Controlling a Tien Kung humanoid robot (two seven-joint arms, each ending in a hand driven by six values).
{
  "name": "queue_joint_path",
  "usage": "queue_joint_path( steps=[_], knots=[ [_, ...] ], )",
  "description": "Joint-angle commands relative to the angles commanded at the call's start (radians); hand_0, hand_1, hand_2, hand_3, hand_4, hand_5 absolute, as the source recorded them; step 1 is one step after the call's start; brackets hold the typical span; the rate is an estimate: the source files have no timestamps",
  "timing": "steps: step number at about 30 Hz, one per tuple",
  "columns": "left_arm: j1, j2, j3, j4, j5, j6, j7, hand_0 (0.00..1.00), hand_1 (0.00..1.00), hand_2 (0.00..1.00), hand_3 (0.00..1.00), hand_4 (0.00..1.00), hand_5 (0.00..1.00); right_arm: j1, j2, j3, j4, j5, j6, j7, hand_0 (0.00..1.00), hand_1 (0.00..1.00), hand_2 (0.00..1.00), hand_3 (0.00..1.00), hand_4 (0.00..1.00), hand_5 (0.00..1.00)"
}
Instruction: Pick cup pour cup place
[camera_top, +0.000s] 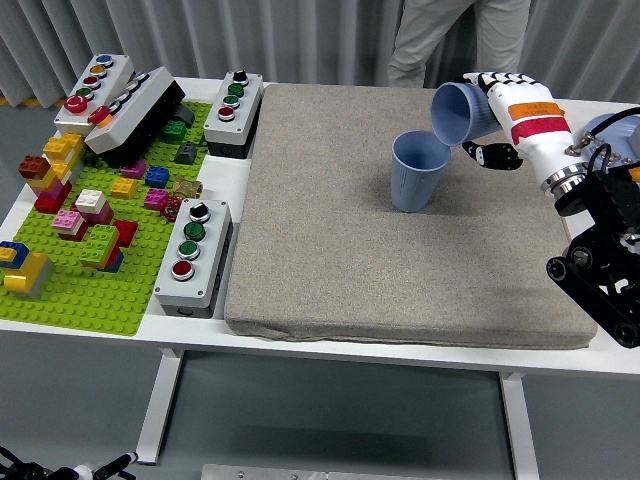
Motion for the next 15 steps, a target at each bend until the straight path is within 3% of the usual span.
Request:
queue_joint_path(
  steps=[5, 9, 12, 14, 15],
  knots=[
    [0.000, -0.001, 0.001, 0.000, 0.000, -0.001, 0.000, 0.843, 0.846, 0.875, 0.779, 0.591, 0.998, -0.017, 0.026, 0.104, -0.004, 0.208, 0.051, 0.065, 0.792, 0.662, 0.536, 0.565, 0.695, 0.087],
    [0.002, -0.003, 0.002, 0.000, -0.001, -0.001, 0.000, 0.843, 0.846, 0.875, 0.779, 0.591, 0.998, -0.043, 0.049, 0.251, -0.021, 0.370, 0.194, 0.050, 0.792, 0.662, 0.536, 0.565, 0.695, 0.087],
    [0.002, -0.004, 0.002, 0.000, -0.001, -0.001, 0.001, 0.843, 0.846, 0.875, 0.779, 0.591, 0.998, -0.077, 0.069, 0.386, -0.054, 0.507, 0.328, 0.003, 0.790, 0.665, 0.544, 0.568, 0.696, 0.090],
    [0.002, -0.005, 0.000, 0.000, 0.001, -0.002, 0.001, 0.843, 0.846, 0.875, 0.779, 0.591, 0.998, -0.102, 0.078, 0.457, -0.067, 0.592, 0.384, 0.012, 0.790, 0.665, 0.544, 0.568, 0.696, 0.090],
    [0.002, -0.005, 0.000, 0.000, 0.002, -0.002, 0.001, 0.843, 0.846, 0.875, 0.779, 0.591, 0.998, -0.110, 0.080, 0.474, -0.069, 0.631, 0.388, 0.018, 0.790, 0.665, 0.544, 0.568, 0.696, 0.090]
  ],
)
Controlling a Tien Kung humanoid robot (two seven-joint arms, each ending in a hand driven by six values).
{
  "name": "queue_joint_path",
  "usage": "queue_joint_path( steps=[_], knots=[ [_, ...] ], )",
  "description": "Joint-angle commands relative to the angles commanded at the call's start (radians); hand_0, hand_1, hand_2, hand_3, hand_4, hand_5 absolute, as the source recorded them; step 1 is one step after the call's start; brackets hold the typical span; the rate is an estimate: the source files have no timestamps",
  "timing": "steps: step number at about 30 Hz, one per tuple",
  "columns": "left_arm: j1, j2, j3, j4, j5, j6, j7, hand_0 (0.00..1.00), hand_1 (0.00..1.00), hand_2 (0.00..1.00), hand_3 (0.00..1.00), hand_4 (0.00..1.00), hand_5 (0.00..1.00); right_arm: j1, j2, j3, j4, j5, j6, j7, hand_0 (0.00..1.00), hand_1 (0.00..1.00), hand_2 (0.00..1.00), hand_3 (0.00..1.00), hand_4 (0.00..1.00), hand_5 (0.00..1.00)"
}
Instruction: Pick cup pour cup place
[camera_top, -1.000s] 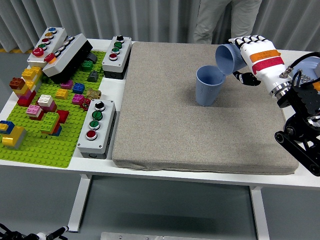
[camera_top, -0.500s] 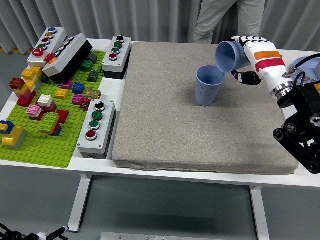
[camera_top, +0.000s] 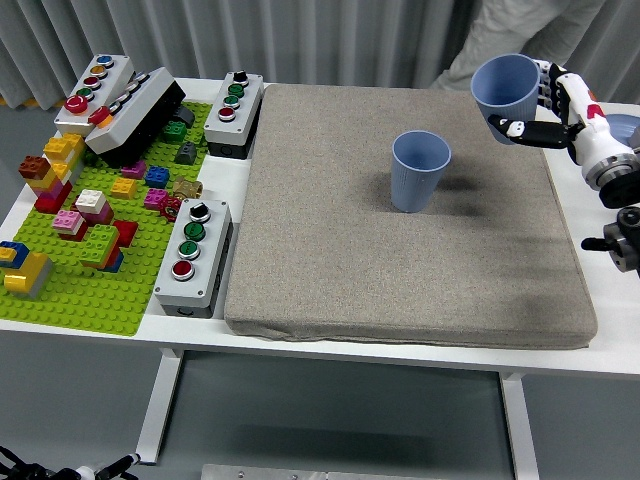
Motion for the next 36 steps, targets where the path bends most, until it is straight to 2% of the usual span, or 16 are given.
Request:
queue_joint_path(
  steps=[13, 15, 25, 36],
  knots=[
    [0.006, -0.002, 0.007, 0.000, 0.003, -0.003, 0.000, 0.842, 0.846, 0.875, 0.779, 0.590, 0.998, -0.098, 0.049, 0.006, -0.012, 0.539, -0.025, 0.067, 0.788, 0.665, 0.542, 0.568, 0.696, 0.092],
    [0.006, -0.002, 0.008, 0.000, 0.003, -0.003, 0.000, 0.842, 0.846, 0.875, 0.779, 0.589, 0.998, -0.104, 0.054, 0.000, -0.012, 0.582, -0.033, 0.074, 0.788, 0.668, 0.542, 0.568, 0.701, 0.090],
    [0.004, -0.003, 0.011, 0.000, 0.004, -0.003, -0.001, 0.841, 0.846, 0.875, 0.779, 0.589, 0.998, -0.150, 0.067, -0.071, -0.040, 0.520, -0.077, 0.126, 0.788, 0.668, 0.542, 0.569, 0.698, 0.093],
    [0.000, -0.003, 0.012, 0.000, 0.002, -0.003, -0.001, 0.842, 0.846, 0.875, 0.778, 0.588, 0.998, -0.148, 0.065, -0.098, -0.048, 0.468, -0.113, 0.145, 0.787, 0.668, 0.542, 0.569, 0.697, 0.091]
  ],
)
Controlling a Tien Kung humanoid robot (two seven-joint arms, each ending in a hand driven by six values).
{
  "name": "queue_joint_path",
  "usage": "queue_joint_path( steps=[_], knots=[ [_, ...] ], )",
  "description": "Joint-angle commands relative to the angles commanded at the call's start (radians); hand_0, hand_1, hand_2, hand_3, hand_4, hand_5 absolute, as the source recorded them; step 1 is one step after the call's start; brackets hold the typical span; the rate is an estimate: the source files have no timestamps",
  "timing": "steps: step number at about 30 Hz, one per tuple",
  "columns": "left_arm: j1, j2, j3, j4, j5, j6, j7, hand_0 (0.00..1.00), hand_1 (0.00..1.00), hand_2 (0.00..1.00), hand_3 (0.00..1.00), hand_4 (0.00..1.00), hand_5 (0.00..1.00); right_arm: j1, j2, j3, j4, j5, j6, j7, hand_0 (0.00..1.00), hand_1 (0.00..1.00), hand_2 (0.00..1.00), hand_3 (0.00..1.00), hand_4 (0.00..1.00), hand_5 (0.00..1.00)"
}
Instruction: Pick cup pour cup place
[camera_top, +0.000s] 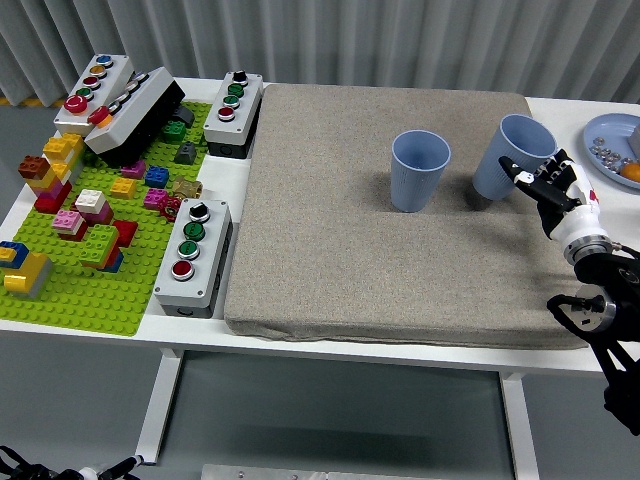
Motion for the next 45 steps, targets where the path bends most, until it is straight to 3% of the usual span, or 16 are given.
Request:
queue_joint_path(
  steps=[25, 26, 32, 33, 38, 39, 44, 45],
  knots=[
    [-0.001, -0.001, 0.001, 0.000, 0.003, -0.001, 0.000, 0.841, 0.845, 0.875, 0.777, 0.587, 0.998, -0.002, 0.004, -0.070, -0.061, -0.095, -0.026, 0.044, 0.786, 0.669, 0.547, 0.571, 0.688, 0.092],
    [-0.001, -0.001, 0.001, 0.000, 0.003, -0.001, 0.000, 0.840, 0.845, 0.875, 0.777, 0.586, 0.998, -0.002, 0.004, -0.070, -0.061, -0.100, -0.021, 0.047, 0.802, 0.724, 0.626, 0.678, 0.684, 0.088],
    [0.000, -0.001, 0.001, 0.000, 0.003, 0.000, 0.000, 0.840, 0.845, 0.875, 0.777, 0.586, 0.998, -0.003, 0.000, -0.053, -0.056, -0.147, 0.026, 0.049, 0.802, 0.724, 0.626, 0.678, 0.684, 0.088],
    [0.000, -0.001, 0.001, 0.000, 0.003, -0.001, 0.000, 0.841, 0.844, 0.874, 0.778, 0.586, 0.998, -0.003, -0.001, -0.049, -0.057, -0.151, 0.036, 0.046, 0.881, 0.829, 0.821, 0.872, 0.739, 0.139],
    [0.002, -0.001, 0.002, 0.000, 0.003, -0.001, 0.000, 0.841, 0.844, 0.874, 0.778, 0.586, 0.998, -0.005, -0.004, -0.031, -0.061, -0.168, 0.065, 0.031, 0.881, 0.829, 0.821, 0.872, 0.739, 0.139],
    [0.003, -0.002, 0.003, 0.000, 0.002, -0.001, 0.000, 0.841, 0.844, 0.875, 0.777, 0.586, 0.998, -0.006, -0.004, -0.027, -0.062, -0.173, 0.071, 0.025, 0.901, 0.859, 0.898, 0.910, 0.760, 0.167],
    [0.003, -0.002, 0.004, 0.000, 0.001, 0.000, 0.000, 0.841, 0.844, 0.875, 0.777, 0.586, 0.998, -0.007, -0.006, -0.017, -0.065, -0.185, 0.093, 0.007, 0.901, 0.859, 0.898, 0.910, 0.760, 0.167],
    [0.003, -0.002, 0.003, 0.000, 0.001, 0.000, -0.001, 0.841, 0.844, 0.874, 0.777, 0.586, 0.998, -0.007, -0.006, -0.016, -0.064, -0.186, 0.100, 0.003, 0.948, 0.915, 0.983, 0.963, 0.789, 0.205]
  ],
)
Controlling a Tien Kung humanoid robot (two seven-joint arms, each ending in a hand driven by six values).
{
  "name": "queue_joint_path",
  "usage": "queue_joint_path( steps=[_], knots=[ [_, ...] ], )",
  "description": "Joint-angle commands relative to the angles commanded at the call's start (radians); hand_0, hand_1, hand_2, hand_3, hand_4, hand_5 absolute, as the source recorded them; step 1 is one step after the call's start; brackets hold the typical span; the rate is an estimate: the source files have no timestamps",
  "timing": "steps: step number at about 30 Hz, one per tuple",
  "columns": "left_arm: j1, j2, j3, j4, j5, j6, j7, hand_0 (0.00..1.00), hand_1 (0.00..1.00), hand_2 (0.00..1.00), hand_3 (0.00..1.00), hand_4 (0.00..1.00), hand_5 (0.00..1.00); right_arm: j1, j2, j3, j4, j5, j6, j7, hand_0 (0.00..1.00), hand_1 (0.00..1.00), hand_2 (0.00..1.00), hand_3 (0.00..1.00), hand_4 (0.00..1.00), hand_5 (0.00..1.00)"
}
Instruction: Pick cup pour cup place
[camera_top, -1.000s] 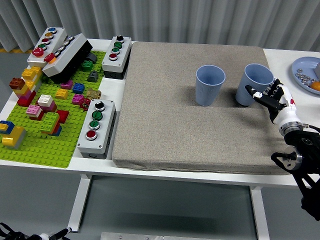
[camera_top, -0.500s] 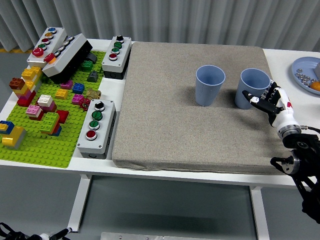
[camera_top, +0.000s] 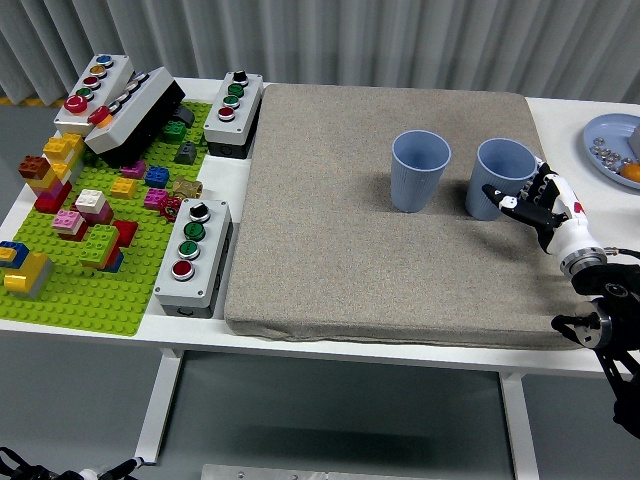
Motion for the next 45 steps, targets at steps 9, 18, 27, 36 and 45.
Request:
queue_joint_path(
  steps=[9, 18, 27, 36, 45],
  knots=[
    [-0.002, 0.000, 0.000, 0.000, -0.001, 0.000, -0.002, 0.841, 0.844, 0.875, 0.777, 0.587, 0.998, 0.003, -0.004, 0.025, 0.010, -0.036, 0.050, -0.032, 0.966, 0.933, 0.998, 0.989, 0.833, 0.243],
    [0.000, -0.001, -0.004, 0.000, 0.000, 0.001, -0.001, 0.841, 0.844, 0.874, 0.777, 0.588, 0.998, 0.001, -0.011, 0.045, 0.029, -0.061, 0.075, -0.060, 0.987, 0.952, 0.998, 0.998, 0.865, 0.272],
    [0.001, -0.001, -0.011, 0.000, 0.003, 0.001, -0.001, 0.842, 0.844, 0.874, 0.777, 0.587, 0.998, -0.036, -0.048, 0.047, 0.080, -0.079, 0.088, -0.084, 0.990, 0.958, 0.998, 0.998, 0.864, 0.271],
    [0.009, -0.001, -0.025, 0.000, 0.010, 0.004, -0.003, 0.841, 0.844, 0.874, 0.777, 0.588, 0.998, -0.143, -0.135, 0.057, 0.218, -0.081, 0.098, -0.104, 0.992, 0.968, 0.998, 0.998, 0.858, 0.269],
    [0.019, 0.003, -0.043, 0.000, 0.016, 0.007, -0.003, 0.841, 0.844, 0.874, 0.777, 0.588, 0.998, -0.247, -0.196, 0.087, 0.380, -0.093, 0.093, -0.113, 0.991, 0.968, 0.998, 0.998, 0.856, 0.269]
  ],
)
